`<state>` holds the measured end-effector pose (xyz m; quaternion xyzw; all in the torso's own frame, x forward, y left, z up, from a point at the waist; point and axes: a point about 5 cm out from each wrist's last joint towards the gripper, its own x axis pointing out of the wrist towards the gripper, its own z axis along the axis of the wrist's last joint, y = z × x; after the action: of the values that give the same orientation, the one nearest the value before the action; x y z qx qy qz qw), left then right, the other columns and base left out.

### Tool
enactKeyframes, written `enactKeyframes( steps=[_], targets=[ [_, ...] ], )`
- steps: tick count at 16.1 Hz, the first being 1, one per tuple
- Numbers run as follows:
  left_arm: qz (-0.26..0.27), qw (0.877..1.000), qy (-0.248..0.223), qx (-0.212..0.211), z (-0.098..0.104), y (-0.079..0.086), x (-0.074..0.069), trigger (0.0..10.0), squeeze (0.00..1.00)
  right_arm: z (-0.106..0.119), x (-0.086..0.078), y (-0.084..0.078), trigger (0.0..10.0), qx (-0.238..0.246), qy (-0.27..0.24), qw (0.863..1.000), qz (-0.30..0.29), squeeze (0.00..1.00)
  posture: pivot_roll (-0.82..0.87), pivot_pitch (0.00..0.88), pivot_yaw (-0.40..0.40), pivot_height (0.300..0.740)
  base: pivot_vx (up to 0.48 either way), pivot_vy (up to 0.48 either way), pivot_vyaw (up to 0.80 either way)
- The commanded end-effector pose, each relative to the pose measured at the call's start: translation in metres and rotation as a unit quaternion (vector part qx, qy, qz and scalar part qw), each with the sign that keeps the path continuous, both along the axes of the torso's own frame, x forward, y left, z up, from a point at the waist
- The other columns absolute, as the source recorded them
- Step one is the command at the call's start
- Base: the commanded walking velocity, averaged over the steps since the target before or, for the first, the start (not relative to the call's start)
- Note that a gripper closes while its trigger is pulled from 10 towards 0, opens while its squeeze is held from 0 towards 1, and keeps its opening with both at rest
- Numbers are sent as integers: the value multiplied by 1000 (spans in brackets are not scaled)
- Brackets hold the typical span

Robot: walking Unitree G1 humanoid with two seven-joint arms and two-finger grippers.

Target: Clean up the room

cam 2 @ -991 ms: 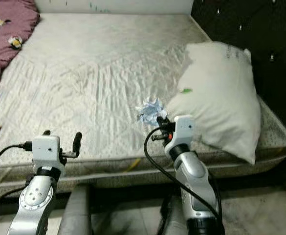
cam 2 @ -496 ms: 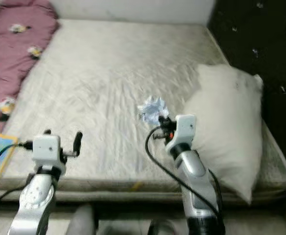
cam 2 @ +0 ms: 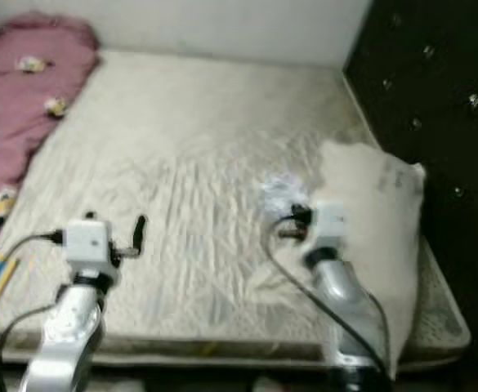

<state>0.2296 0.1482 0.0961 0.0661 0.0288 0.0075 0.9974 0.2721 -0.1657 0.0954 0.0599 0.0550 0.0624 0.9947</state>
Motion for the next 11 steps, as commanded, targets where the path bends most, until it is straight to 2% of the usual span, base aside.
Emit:
enactKeyframes(
  steps=[1,5,7,8,9,10,11],
  targets=[
    [26,1000,14,10,-6,14,-4,10000,0,10,6,18,10000,1,-18,999,26,0,54,0,-54,740,0,0,0],
    [23,1000,15,0,-6,12,-4,10000,0,12,9,20,10000,-14,-18,998,51,0,49,0,-60,740,0,0,0],
    [21,1000,15,1,-7,12,-3,10000,0,16,15,23,10000,-37,-25,997,64,0,57,0,-64,740,0,0,0],
    [26,1000,8,-5,-4,14,-2,10000,0,21,25,23,10000,-31,-29,997,61,0,59,0,-70,740,0,0,0],
    [32,999,6,-9,-3,16,-3,10000,0,23,27,21,10000,-31,-29,997,59,0,56,0,-68,740,0,0,0],
    [26,999,6,-22,-4,16,-5,10000,0,21,27,20,10000,-29,-18,998,58,0,58,0,-61,740,0,450,0],
    [34,999,13,-15,-6,17,-7,10000,0,15,27,14,10000,-24,4,999,35,0,49,0,-49,740,0,480,0]
  ],
)
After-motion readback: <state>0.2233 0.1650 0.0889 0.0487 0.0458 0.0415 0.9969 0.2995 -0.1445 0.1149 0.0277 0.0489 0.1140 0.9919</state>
